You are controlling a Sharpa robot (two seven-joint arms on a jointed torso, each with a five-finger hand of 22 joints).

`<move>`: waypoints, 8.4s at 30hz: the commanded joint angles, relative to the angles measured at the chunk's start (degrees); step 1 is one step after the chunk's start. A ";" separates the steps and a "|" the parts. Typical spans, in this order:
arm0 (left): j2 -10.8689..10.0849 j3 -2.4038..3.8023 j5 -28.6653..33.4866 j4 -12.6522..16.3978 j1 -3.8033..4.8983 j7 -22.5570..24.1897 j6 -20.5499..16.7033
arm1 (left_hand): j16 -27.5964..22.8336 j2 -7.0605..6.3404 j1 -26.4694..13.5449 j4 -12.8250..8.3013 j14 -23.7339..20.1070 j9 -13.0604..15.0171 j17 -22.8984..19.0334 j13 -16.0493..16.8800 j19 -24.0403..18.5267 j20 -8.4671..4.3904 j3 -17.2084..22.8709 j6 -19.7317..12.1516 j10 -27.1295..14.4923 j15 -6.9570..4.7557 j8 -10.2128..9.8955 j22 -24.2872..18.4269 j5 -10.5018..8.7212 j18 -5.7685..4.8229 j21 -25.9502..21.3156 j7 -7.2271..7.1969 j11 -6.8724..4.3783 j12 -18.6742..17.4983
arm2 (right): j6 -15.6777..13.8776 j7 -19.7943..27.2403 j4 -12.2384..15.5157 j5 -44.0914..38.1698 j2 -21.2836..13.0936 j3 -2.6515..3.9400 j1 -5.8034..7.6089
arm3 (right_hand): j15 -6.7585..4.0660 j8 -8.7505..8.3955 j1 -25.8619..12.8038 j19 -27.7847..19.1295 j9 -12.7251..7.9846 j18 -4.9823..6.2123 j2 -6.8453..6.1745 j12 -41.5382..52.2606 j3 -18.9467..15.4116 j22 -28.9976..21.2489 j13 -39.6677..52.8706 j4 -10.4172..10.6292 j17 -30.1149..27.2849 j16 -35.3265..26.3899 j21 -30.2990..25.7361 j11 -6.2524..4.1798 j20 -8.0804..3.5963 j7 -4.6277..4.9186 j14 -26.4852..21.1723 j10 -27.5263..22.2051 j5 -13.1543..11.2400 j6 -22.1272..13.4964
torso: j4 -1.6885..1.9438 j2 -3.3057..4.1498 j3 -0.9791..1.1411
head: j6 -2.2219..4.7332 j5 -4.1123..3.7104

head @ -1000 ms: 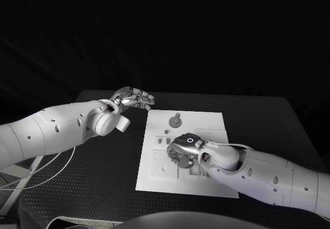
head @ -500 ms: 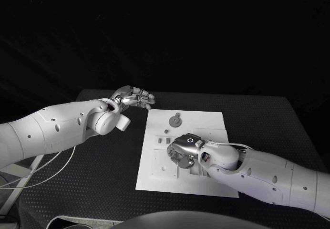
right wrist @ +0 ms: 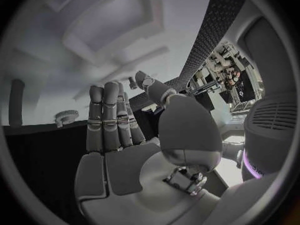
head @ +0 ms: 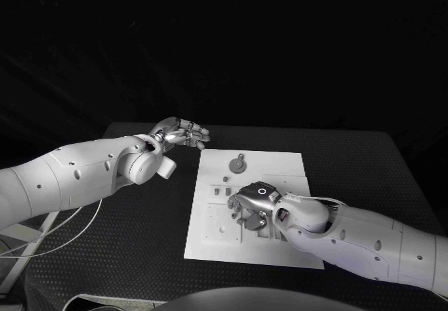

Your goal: Assemble the parts on the task board

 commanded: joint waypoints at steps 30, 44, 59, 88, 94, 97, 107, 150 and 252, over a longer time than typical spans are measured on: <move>-0.48 0.04 0.24 -0.54 0.12 1.38 1.89 | -0.62 -0.46 -0.32 -0.04 0.27 -0.13 0.44 -0.15 -0.19 0.28 -0.44 -0.61 -0.58 0.11 0.15 -0.35 0.21 0.17 -0.01 0.19 0.17 0.08 | 10.15 -0.46 4.69 2.03 -13.28 4.95 7.35 | 2.30 -0.13 -4.70 1.35 -0.08 1.20 -3.76 0.06 -5.74 1.79 -1.24 1.43 3.09 6.07 2.87 2.05 -1.31 -4.55 -0.25 -8.05 0.18 -4.38 | -0.04 0.07 0.09 | 2.04 -2.05; -0.37 0.04 0.24 -0.64 0.11 1.05 1.54 | -0.74 -0.21 -0.31 -0.01 0.30 -0.13 0.63 -0.17 -0.17 0.29 -0.41 -0.64 -0.58 0.12 0.17 -0.45 0.21 0.17 0.02 0.20 0.18 0.11 | 10.00 -0.57 0.45 1.63 -11.48 4.63 5.55 | 1.55 1.22 -3.43 1.99 0.69 1.20 -1.70 1.44 -6.47 1.80 -0.93 1.45 3.09 7.12 3.11 1.33 -1.65 -3.25 0.28 -6.23 0.24 -3.57 | 0.04 0.03 0.02 | 2.16 -2.33; -0.46 0.04 0.24 -0.75 0.11 0.86 1.67 | -0.82 -0.15 -0.38 0.01 0.30 -0.13 0.73 -0.18 -0.18 0.30 -0.44 -0.65 -0.60 0.13 0.19 -0.51 0.20 0.16 0.03 0.21 0.19 0.11 | 9.73 0.64 -0.49 1.33 -10.38 4.62 4.42 | -0.85 4.33 -1.18 3.57 1.54 1.20 5.42 4.61 -9.21 2.01 0.88 -0.80 2.42 7.85 3.91 -1.23 -2.65 -2.19 2.82 0.55 0.17 2.08 | -0.01 0.02 -0.01 | 1.83 -2.25; -0.40 0.04 0.24 -0.83 0.11 0.84 1.67 | -0.95 -0.05 -0.49 0.01 0.29 -0.14 0.91 -0.20 -0.20 0.31 -0.49 -0.68 -0.63 0.14 0.21 -0.62 0.21 0.16 0.03 0.22 0.20 0.12 | 8.29 -1.21 -0.02 -1.44 -9.92 4.61 4.10 | -2.69 5.81 1.62 5.05 1.45 1.20 10.76 6.17 -7.72 2.19 2.63 -0.45 2.06 8.39 4.52 -2.80 -3.54 -3.62 4.77 4.82 0.14 6.58 | 0.04 0.02 -0.03 | 1.62 -2.36; -0.39 0.04 0.24 -0.84 0.11 0.83 1.67 | -0.98 -0.04 -0.51 0.01 0.29 -0.14 0.95 -0.21 -0.20 0.31 -0.49 -0.69 -0.63 0.14 0.21 -0.64 0.21 0.16 0.04 0.22 0.20 0.12 | 8.39 -1.62 0.16 -1.91 -9.81 4.61 4.00 | -3.09 6.12 1.36 6.42 1.42 1.20 9.11 6.57 -0.01 2.37 3.78 0.50 2.04 8.80 5.11 -3.54 -3.71 -4.04 5.76 6.34 0.17 8.34 | 0.03 0.03 -0.02 | 1.58 -2.37; -0.42 0.04 0.24 -0.82 0.11 0.83 1.66 | -0.99 -0.03 -0.51 0.01 0.29 -0.14 0.96 -0.21 -0.20 0.31 -0.49 -0.69 -0.64 0.14 0.21 -0.64 0.21 0.16 0.04 0.22 0.20 0.12 | 8.15 -1.84 0.28 -1.93 -9.85 4.61 3.99 | -3.23 6.27 0.95 6.57 1.56 1.20 9.20 6.67 0.64 2.47 4.12 0.22 2.08 8.90 5.24 -3.68 -3.83 -4.18 5.86 6.67 0.17 8.67 | 0.03 0.02 -0.03 | 1.50 -2.41; -0.28 0.04 0.24 -0.90 0.11 0.86 1.65 | -1.02 0.00 -0.48 -0.01 0.30 -0.15 1.02 -0.21 -0.20 0.30 -0.48 -0.70 -0.64 0.14 0.22 -0.68 0.21 0.16 0.04 0.22 0.20 0.12 | 5.20 -2.24 0.92 -2.19 -9.91 4.61 3.95 | -3.46 6.43 0.81 6.91 1.80 1.20 9.31 6.72 1.57 2.61 4.61 -0.35 2.14 9.05 5.48 -3.88 -4.09 -4.33 6.04 6.98 0.17 8.95 | 0.03 0.00 -0.01 | 1.50 -2.38; 0.31 0.06 0.24 -1.36 0.12 0.83 1.62 | -1.21 0.02 -0.51 -0.02 0.31 -0.16 1.27 -0.24 -0.22 0.32 -0.49 -0.73 -0.67 0.15 0.24 -0.81 0.20 0.15 0.05 0.23 0.20 0.13 | 4.70 -0.63 8.99 -1.94 -0.31 2.20 1.82 | -3.67 6.54 0.90 7.39 2.13 1.20 9.19 6.65 2.45 2.79 5.27 -0.39 2.23 9.22 5.77 -4.08 -4.41 -4.42 6.29 7.24 0.17 9.15 | 0.02 0.02 -0.14 | 0.45 1.36; 0.06 0.06 0.24 -1.08 0.13 0.75 1.82 | -1.72 0.09 -0.67 0.00 0.39 -0.19 2.03 -0.30 -0.20 0.33 -0.58 -0.80 -0.70 0.16 0.34 -1.17 0.21 0.15 0.10 0.23 0.21 0.18 | 7.16 -1.80 3.67 -3.91 2.20 0.13 -0.78 | -3.68 6.48 0.58 7.32 2.37 1.20 9.44 6.41 2.64 2.88 5.71 -0.63 2.31 9.26 5.74 -4.09 -4.48 -4.41 6.21 7.20 0.17 9.04 | -0.02 0.02 -0.03 | -0.77 2.32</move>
